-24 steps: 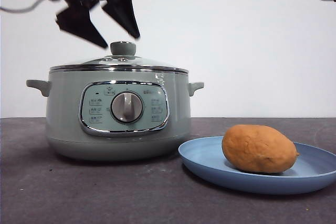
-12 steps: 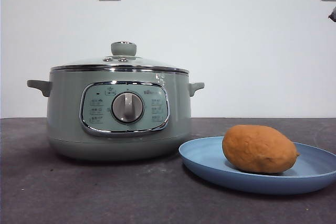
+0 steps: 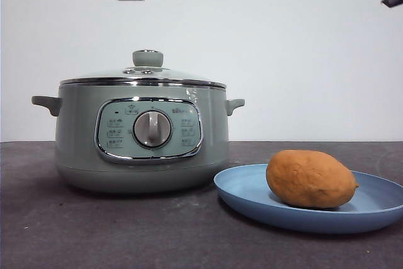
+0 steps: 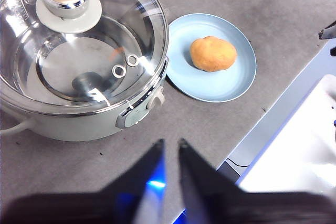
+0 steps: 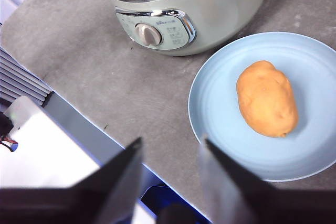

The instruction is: Take the potato out from the steamer,put the potato on the plate,close the lid

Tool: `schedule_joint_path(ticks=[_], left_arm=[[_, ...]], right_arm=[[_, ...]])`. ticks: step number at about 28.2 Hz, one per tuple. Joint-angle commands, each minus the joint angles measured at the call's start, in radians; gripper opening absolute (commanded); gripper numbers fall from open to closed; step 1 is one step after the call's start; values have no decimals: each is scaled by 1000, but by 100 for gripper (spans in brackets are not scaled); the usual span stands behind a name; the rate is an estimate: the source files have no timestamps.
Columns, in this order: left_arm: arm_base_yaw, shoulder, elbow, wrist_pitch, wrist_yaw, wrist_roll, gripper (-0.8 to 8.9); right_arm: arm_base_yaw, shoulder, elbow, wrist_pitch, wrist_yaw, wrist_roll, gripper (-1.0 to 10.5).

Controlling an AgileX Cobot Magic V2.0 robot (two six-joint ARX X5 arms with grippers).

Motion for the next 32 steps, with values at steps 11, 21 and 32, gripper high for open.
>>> schedule_joint_path(ticks=[11,21,32], left_arm=[[-3,0,-6,4,4,-6,-3],[-2,0,-6,28,0,2,-3],[179,-140,-43,415,-19,32,-3]], right_arm=[[1,-2,4,5,5,6,1],[1,-2,4,5,5,6,1],[1,-2,4,5,5,6,1]])
